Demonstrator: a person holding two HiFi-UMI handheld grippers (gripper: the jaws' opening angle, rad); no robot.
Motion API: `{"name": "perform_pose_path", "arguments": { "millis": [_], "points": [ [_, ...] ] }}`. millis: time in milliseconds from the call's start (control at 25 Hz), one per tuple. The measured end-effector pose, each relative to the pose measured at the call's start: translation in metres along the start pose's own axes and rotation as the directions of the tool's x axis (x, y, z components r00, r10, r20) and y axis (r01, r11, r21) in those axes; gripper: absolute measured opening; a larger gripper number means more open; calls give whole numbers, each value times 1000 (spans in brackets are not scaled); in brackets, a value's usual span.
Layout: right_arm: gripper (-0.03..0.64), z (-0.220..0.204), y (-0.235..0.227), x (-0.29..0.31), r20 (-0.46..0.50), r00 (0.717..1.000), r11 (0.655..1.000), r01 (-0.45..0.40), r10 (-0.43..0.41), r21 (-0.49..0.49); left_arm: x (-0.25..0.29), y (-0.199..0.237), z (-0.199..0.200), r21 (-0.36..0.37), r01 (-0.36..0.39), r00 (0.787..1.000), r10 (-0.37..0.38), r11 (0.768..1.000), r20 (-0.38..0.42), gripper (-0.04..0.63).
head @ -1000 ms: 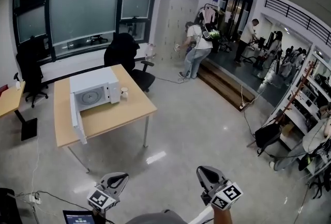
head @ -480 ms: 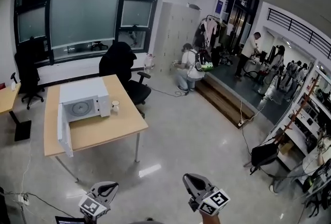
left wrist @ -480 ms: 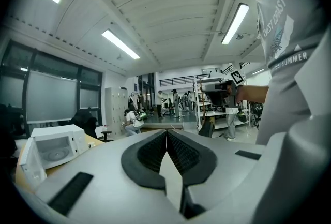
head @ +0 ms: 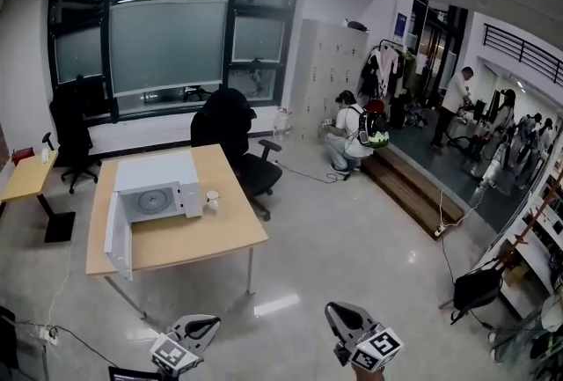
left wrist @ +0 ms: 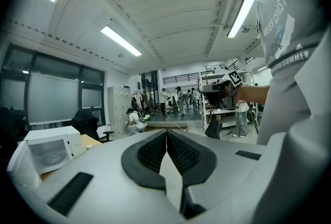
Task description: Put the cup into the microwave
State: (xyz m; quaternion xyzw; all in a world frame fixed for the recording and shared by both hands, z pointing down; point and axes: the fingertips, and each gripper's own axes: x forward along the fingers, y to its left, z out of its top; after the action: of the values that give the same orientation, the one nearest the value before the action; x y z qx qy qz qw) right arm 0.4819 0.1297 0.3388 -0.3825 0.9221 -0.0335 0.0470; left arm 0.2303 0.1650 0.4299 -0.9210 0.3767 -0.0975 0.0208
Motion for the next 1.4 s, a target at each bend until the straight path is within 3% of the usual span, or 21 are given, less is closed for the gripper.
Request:
{"name": "perform_pose_path", "arguments": {
  "millis": [160, 240, 320, 440, 640, 800, 1040, 1160, 1400],
  "points": [
    [20, 12, -21, -13, 11, 1000, 1000, -17, 17, 6, 16, -20, 12, -61, -26, 997, 22, 998, -73, 21],
    [20, 26, -48, -12, 22, 999, 999, -30, 30, -14, 46, -19, 28, -33, -28, 999, 27, 999, -26, 21],
    [20, -3, -65, 2, 16, 999, 999, -43, 43, 5, 67, -7, 22, 3, -27, 999, 27, 1000, 40, 21],
    [20, -47, -67, 34, -28, 998, 997, -57, 59, 55, 65, 19, -6, -1, -41, 999, 41, 999, 15, 21],
    [20, -41, -62, 105, -45, 995, 994, -91, 94, 54, 61, 71, -12, -42, -58, 998, 58, 997, 2, 21],
    [20, -42, -63, 142, -40, 993, 993, -110, 112, 43, 66, 104, -13, -32, -61, 998, 62, 998, 21, 21],
    [20, -45, -56, 225, -50, 994, 995, -90, 92, 37, 56, 192, -16, -30, -57, 997, 59, 998, 56, 21],
    [20, -39, -55, 267, -34, 996, 996, -79, 80, 33, 55, 235, -23, -32, -52, 998, 53, 998, 29, 21],
    [20, -38, -54, 319, -36, 998, 999, -43, 43, 20, 52, 292, -21, -29, -30, 998, 32, 999, 51, 21]
  ]
}}
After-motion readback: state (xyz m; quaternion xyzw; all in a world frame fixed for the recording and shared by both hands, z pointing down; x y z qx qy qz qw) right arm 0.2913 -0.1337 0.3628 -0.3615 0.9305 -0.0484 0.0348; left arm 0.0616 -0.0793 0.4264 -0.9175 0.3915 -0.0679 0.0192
